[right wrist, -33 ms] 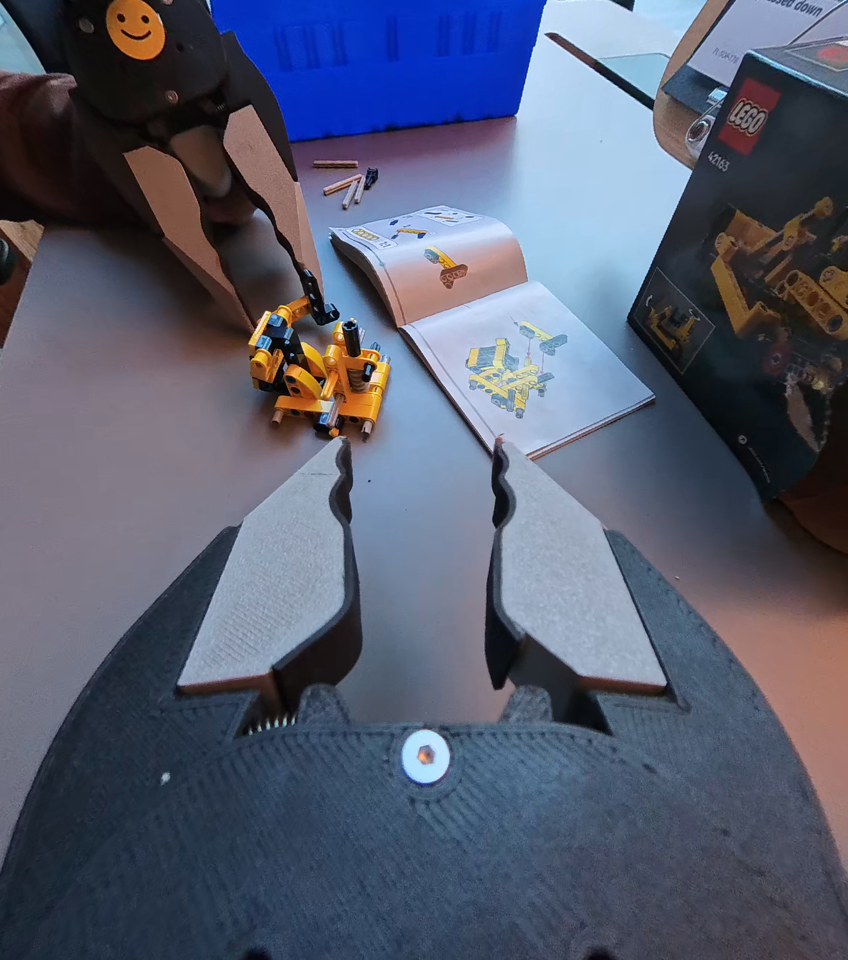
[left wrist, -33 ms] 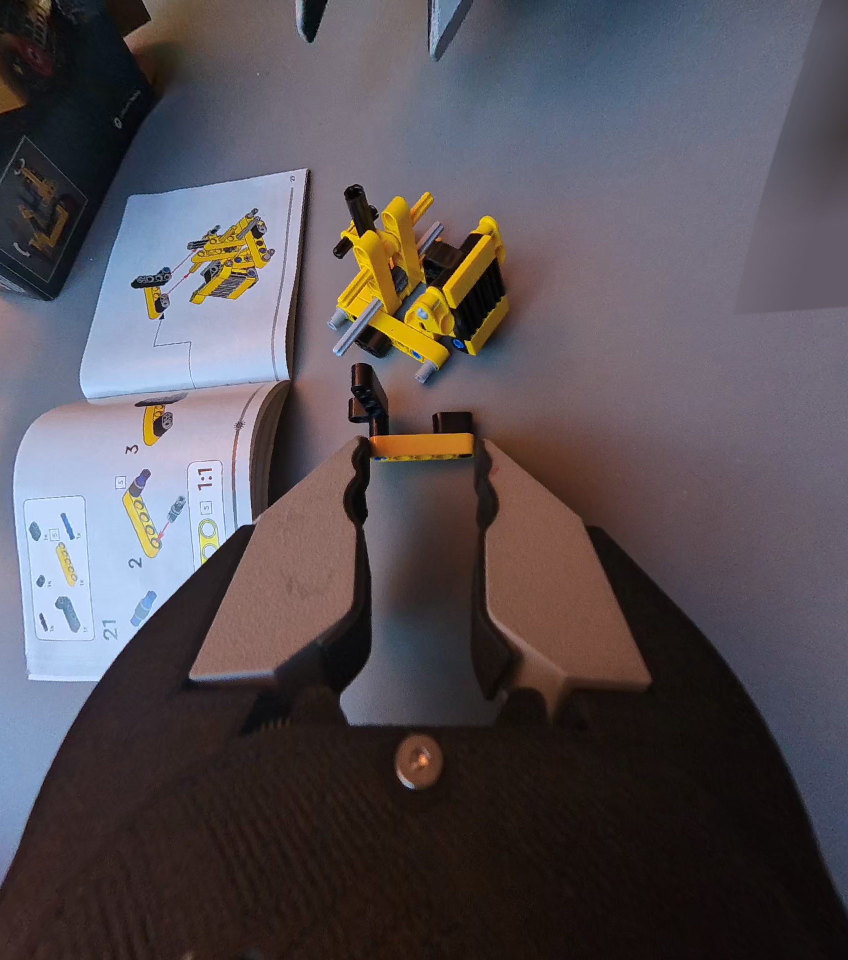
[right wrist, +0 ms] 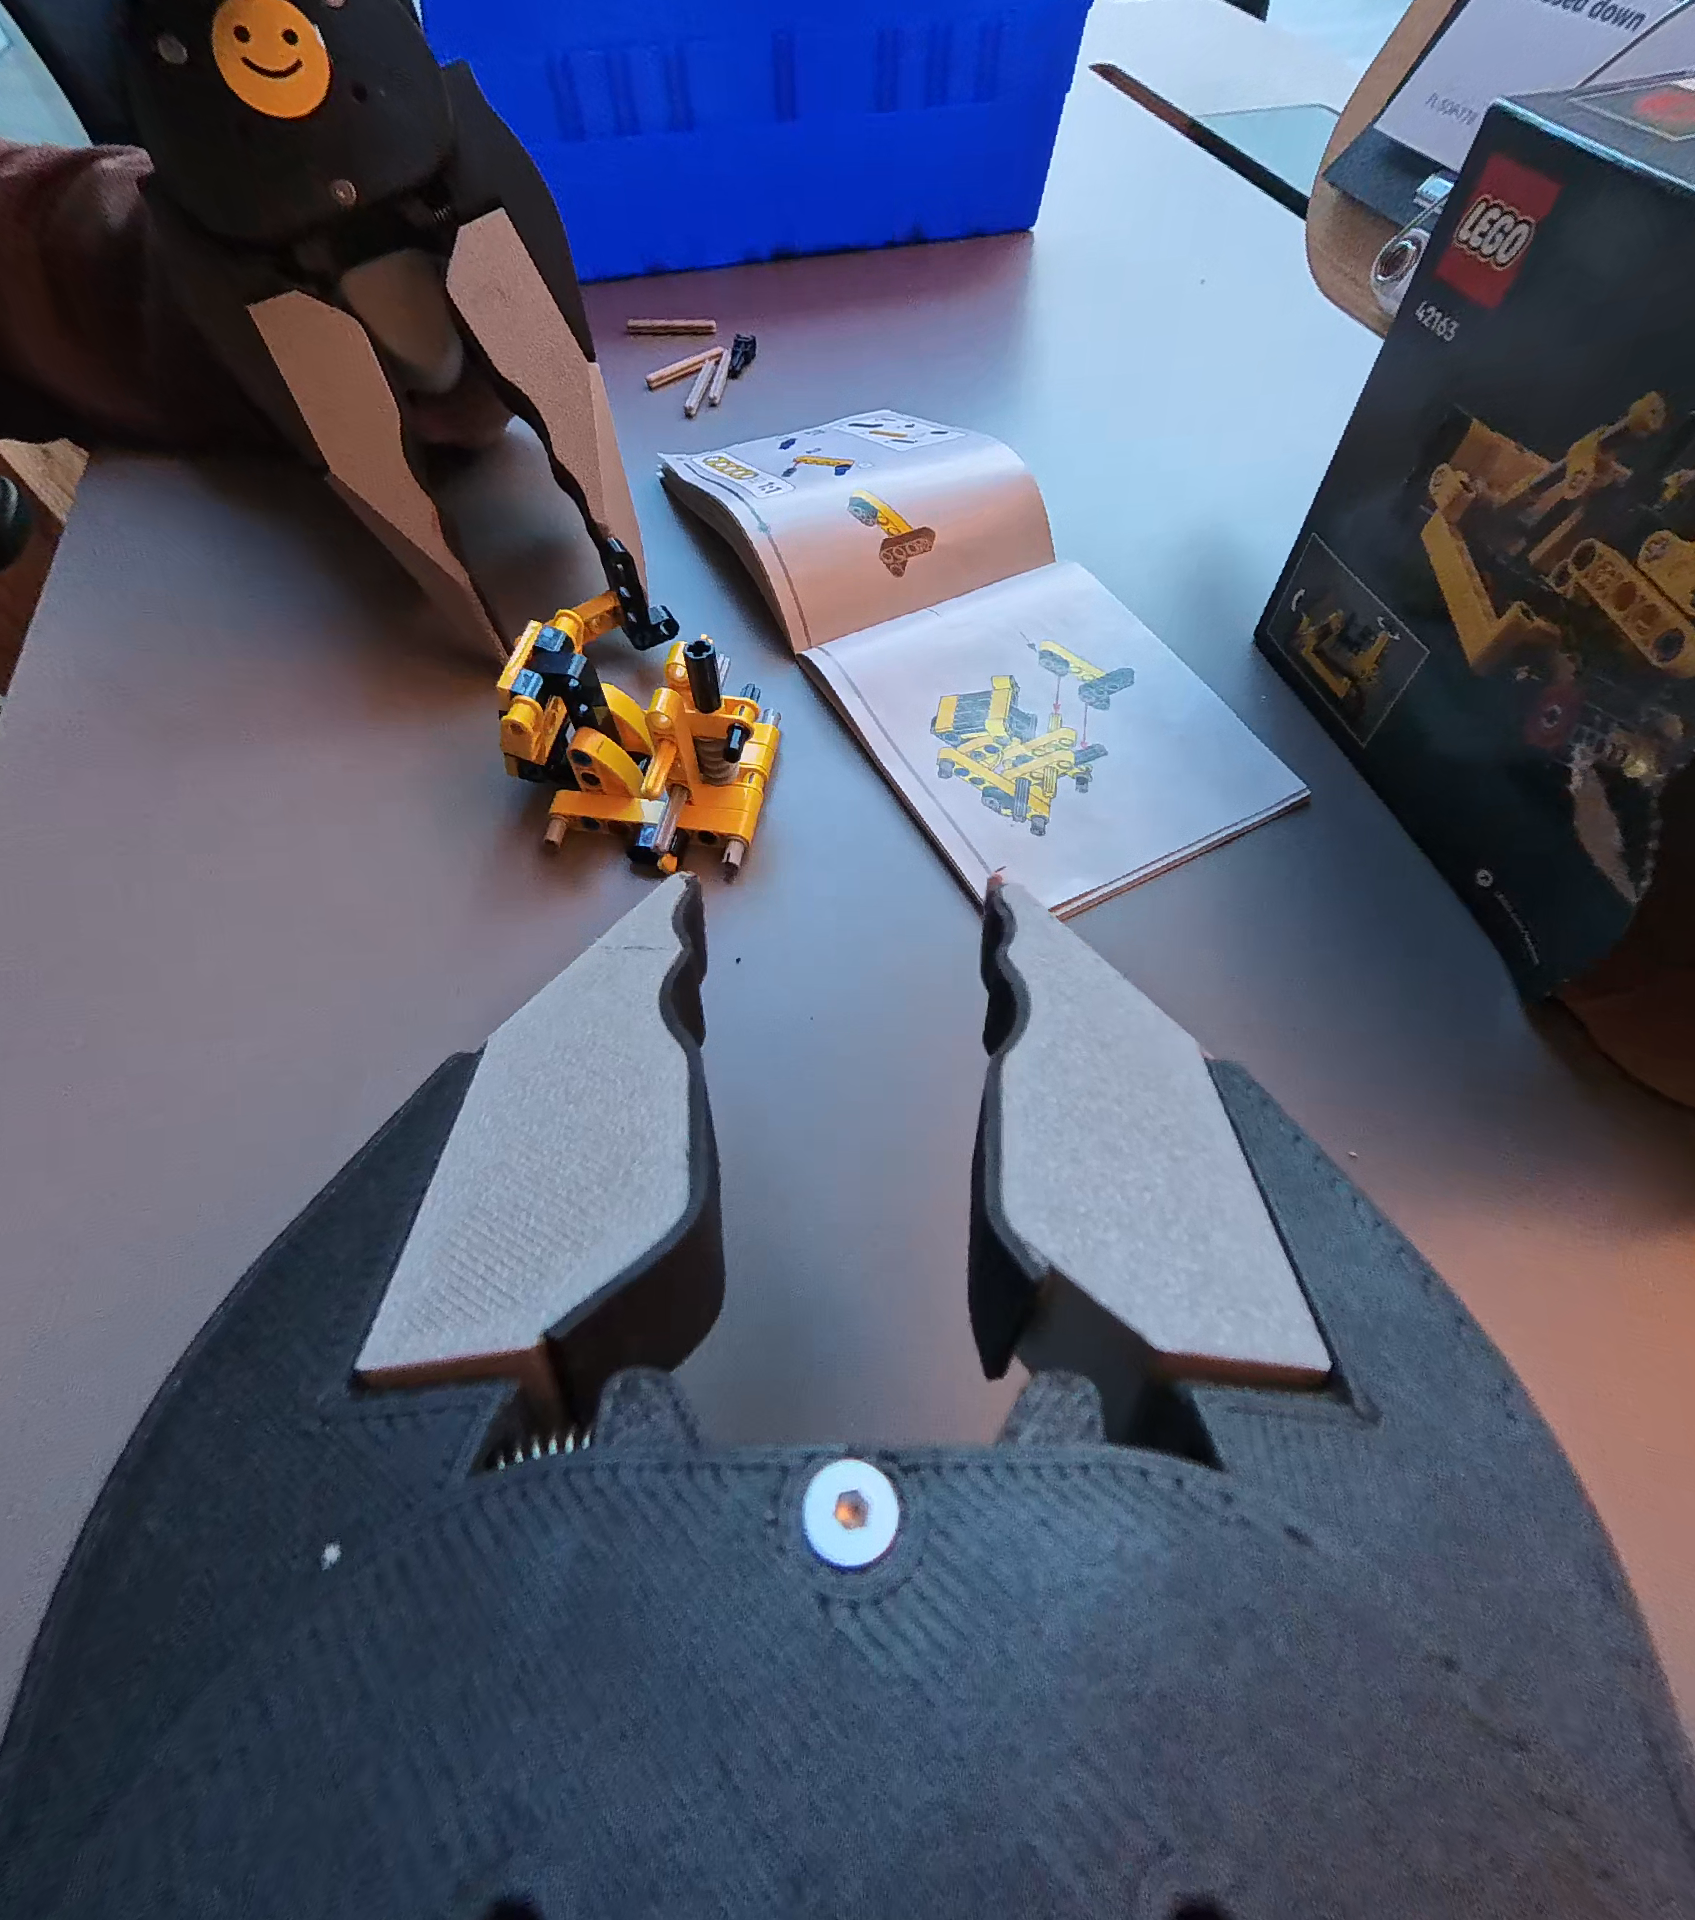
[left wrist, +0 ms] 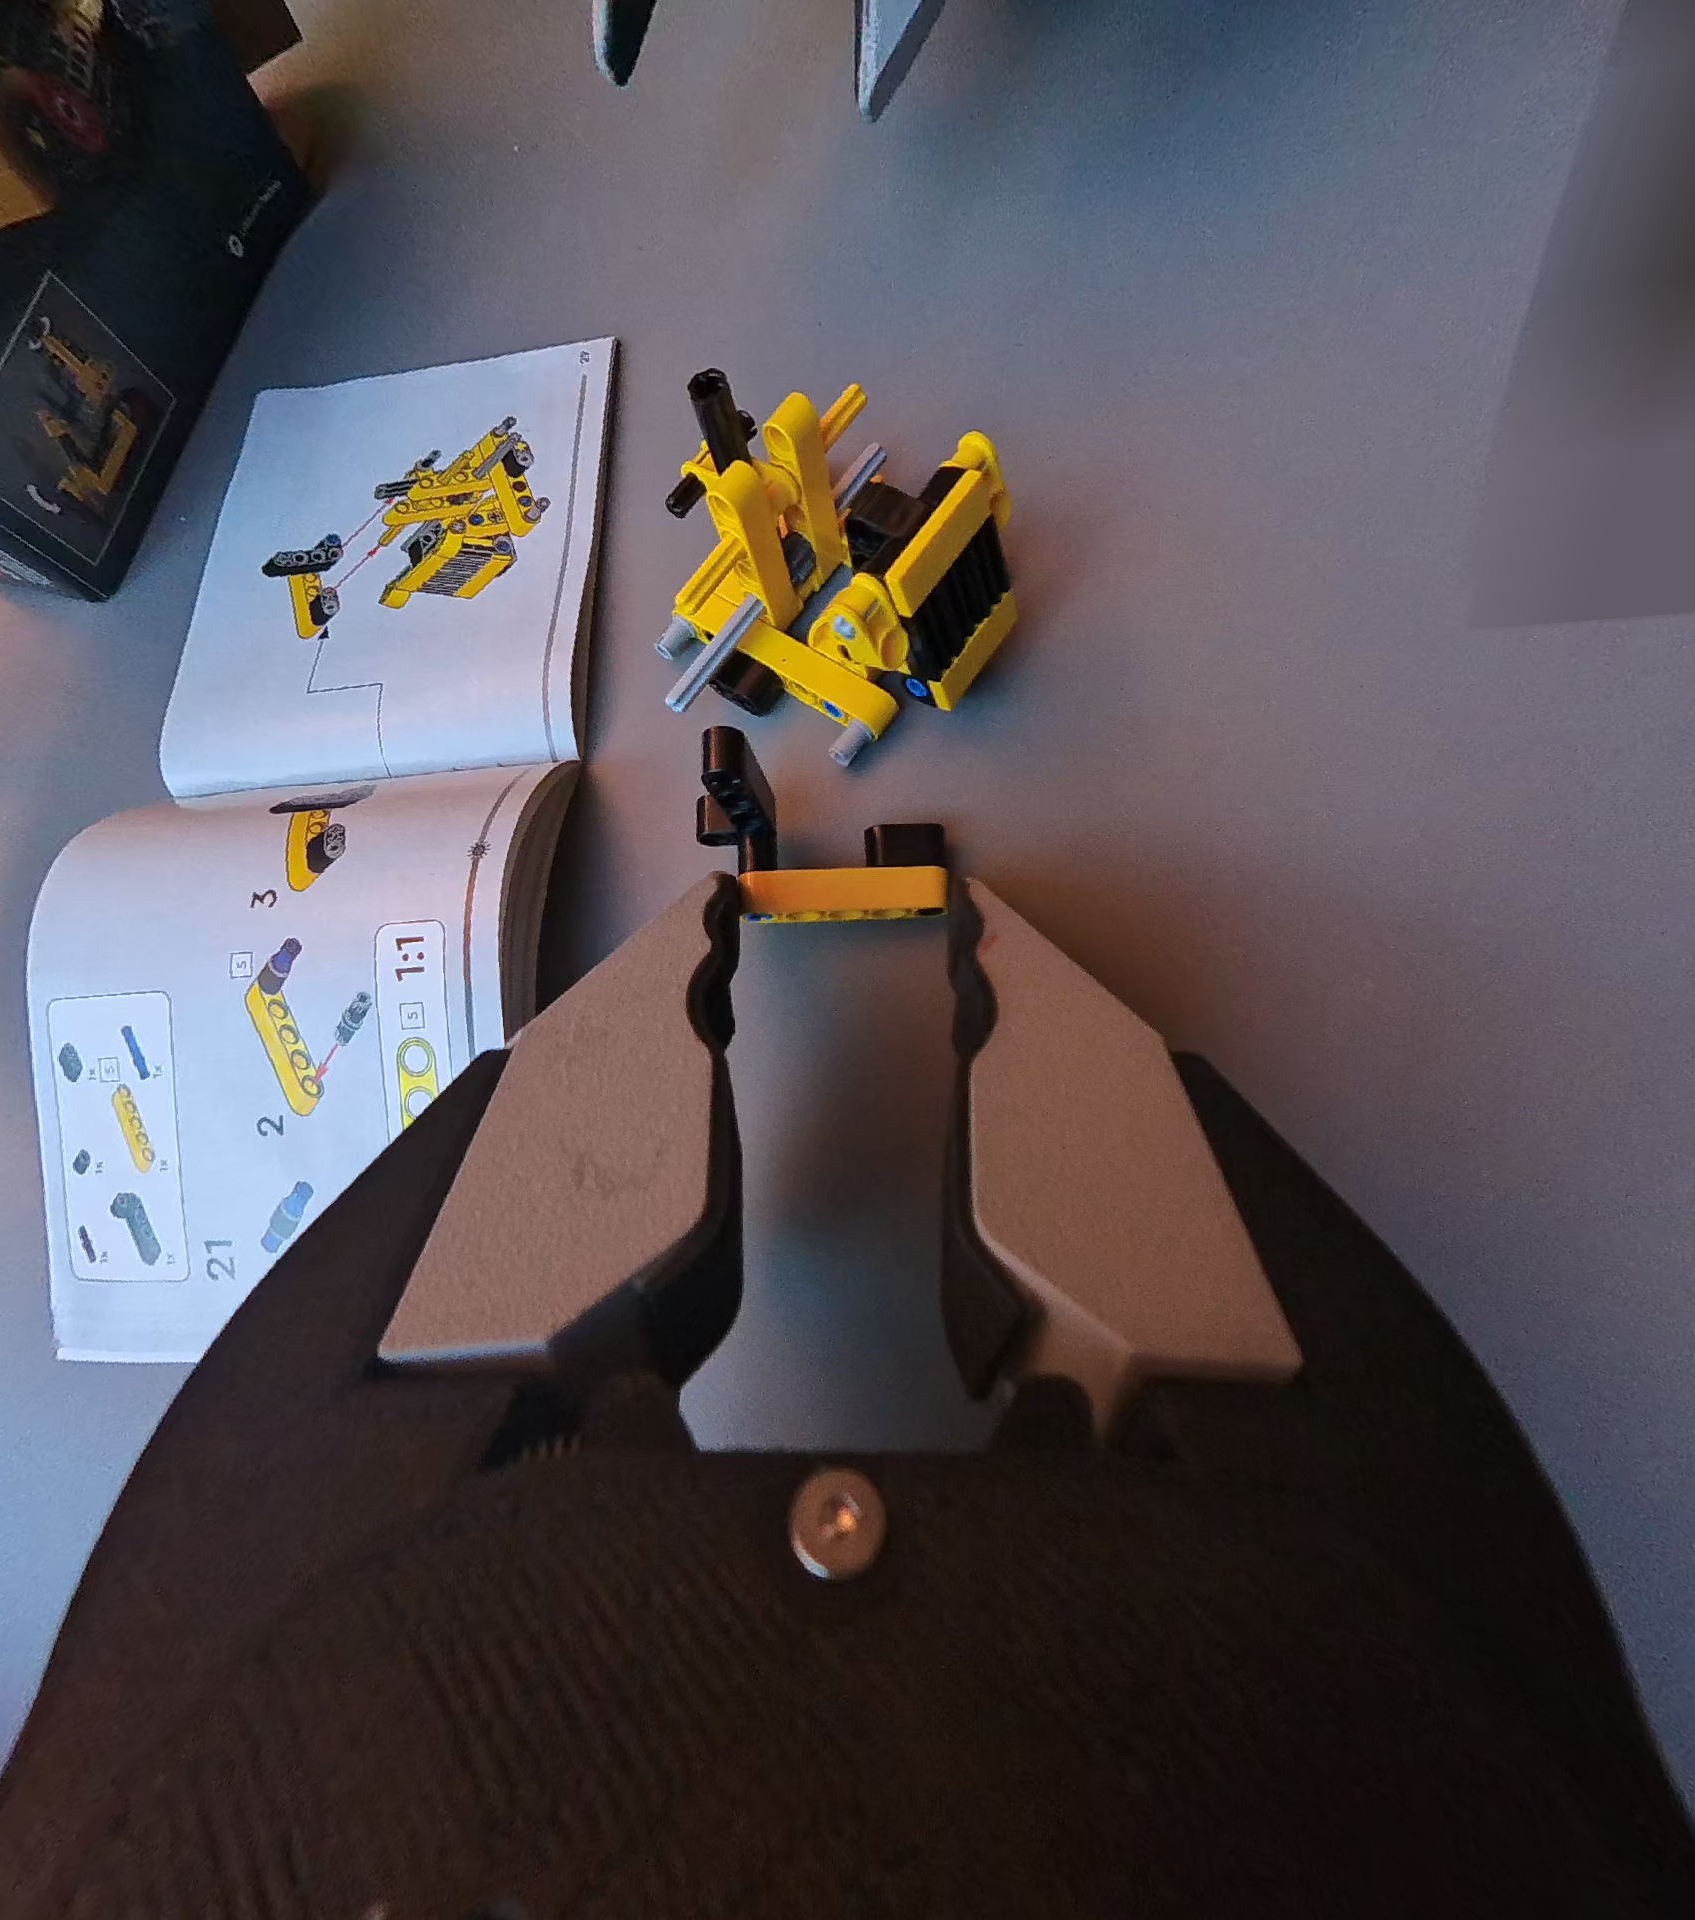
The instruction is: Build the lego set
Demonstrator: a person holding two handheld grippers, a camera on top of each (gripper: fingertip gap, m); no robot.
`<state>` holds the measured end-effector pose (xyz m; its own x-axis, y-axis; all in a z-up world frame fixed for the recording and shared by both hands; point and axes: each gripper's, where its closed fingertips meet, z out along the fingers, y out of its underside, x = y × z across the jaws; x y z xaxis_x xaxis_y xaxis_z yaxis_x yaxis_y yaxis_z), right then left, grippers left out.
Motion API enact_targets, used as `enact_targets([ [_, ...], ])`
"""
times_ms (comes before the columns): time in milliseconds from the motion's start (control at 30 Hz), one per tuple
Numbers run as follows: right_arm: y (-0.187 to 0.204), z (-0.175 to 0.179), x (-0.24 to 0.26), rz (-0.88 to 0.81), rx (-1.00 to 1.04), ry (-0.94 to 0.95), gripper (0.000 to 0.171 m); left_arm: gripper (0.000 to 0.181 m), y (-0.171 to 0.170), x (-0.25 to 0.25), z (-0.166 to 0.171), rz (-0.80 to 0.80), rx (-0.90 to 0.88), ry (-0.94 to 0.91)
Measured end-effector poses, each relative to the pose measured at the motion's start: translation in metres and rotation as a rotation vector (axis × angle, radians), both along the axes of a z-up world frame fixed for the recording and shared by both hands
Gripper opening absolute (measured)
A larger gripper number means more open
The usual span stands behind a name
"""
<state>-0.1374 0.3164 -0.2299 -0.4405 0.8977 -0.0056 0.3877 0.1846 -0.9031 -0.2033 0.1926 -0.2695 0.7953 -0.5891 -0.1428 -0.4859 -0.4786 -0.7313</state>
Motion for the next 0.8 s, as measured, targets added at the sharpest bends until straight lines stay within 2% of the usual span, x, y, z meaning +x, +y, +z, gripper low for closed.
enact_targets([
  [567,-0.002,-0.002,0.001,0.014,0.013,-0.005,0.048,0.038,0.001,-0.001,0.000,0.007,-0.007,-0.008],
  [667,-0.016,-0.005,0.003,0.055,0.059,-0.008,0.040,0.038,0.001,-0.001,-0.001,0.008,-0.014,-0.015],
  [800,-0.056,-0.010,0.005,0.162,0.104,-0.024,0.027,0.038,0.001,-0.001,0.000,0.010,-0.012,-0.013],
])
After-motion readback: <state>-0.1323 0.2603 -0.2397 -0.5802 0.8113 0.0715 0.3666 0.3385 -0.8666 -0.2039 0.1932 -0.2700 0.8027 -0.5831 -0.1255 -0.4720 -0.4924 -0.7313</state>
